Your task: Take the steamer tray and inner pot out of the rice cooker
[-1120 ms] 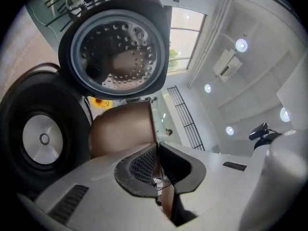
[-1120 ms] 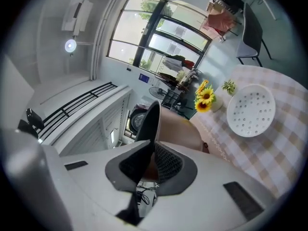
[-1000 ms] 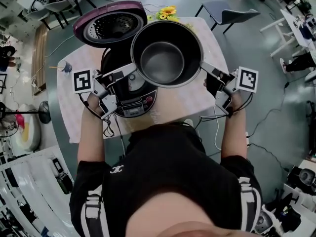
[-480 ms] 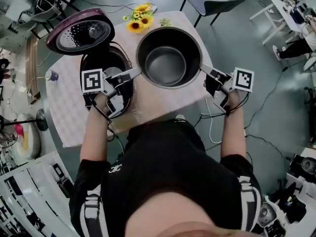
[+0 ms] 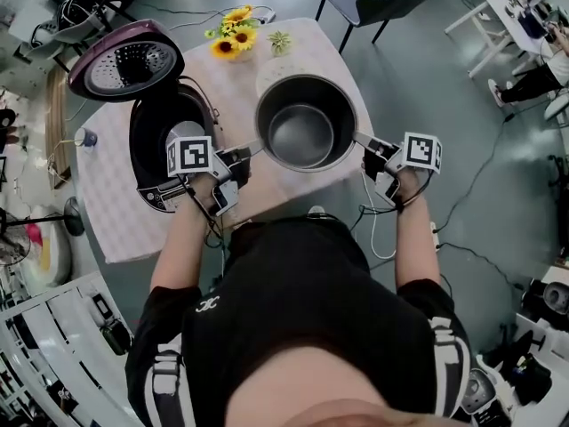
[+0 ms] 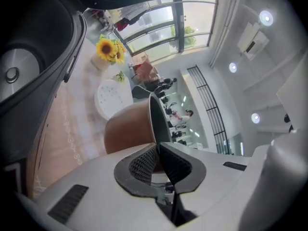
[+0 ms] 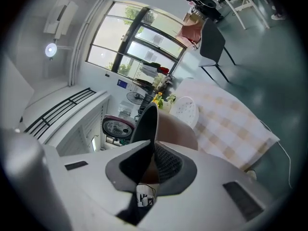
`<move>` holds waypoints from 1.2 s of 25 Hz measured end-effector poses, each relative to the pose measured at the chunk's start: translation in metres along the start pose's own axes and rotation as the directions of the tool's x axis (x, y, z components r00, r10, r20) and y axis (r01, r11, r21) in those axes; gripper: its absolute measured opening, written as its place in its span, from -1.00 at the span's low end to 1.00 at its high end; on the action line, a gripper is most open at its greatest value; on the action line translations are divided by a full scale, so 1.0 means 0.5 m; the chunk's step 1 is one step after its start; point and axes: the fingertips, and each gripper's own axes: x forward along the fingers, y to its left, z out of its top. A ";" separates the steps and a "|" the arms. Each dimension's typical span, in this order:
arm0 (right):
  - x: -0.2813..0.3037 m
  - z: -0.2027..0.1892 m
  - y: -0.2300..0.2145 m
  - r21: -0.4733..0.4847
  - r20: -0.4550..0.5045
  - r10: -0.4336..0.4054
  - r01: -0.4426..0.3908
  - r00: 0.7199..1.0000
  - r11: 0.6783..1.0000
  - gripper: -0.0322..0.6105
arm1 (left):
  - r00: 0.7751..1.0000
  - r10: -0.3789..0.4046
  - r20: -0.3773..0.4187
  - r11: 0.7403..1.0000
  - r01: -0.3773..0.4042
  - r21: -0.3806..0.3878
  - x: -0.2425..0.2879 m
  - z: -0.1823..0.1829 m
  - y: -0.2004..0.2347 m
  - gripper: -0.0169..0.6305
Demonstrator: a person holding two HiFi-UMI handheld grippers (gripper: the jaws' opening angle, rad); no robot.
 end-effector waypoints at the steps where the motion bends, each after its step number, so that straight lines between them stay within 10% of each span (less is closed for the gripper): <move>1: -0.004 -0.007 -0.020 0.010 -0.005 -0.024 0.024 1.000 1.000 -0.83 | 1.000 0.025 -0.007 1.000 -0.025 -0.001 0.009 -0.012 0.011 -0.89; 30: 0.033 -0.131 -0.168 0.001 -0.080 -0.297 0.298 0.952 0.955 -0.82 | 0.943 0.323 -0.081 0.946 -0.323 0.015 0.058 -0.128 0.191 -0.86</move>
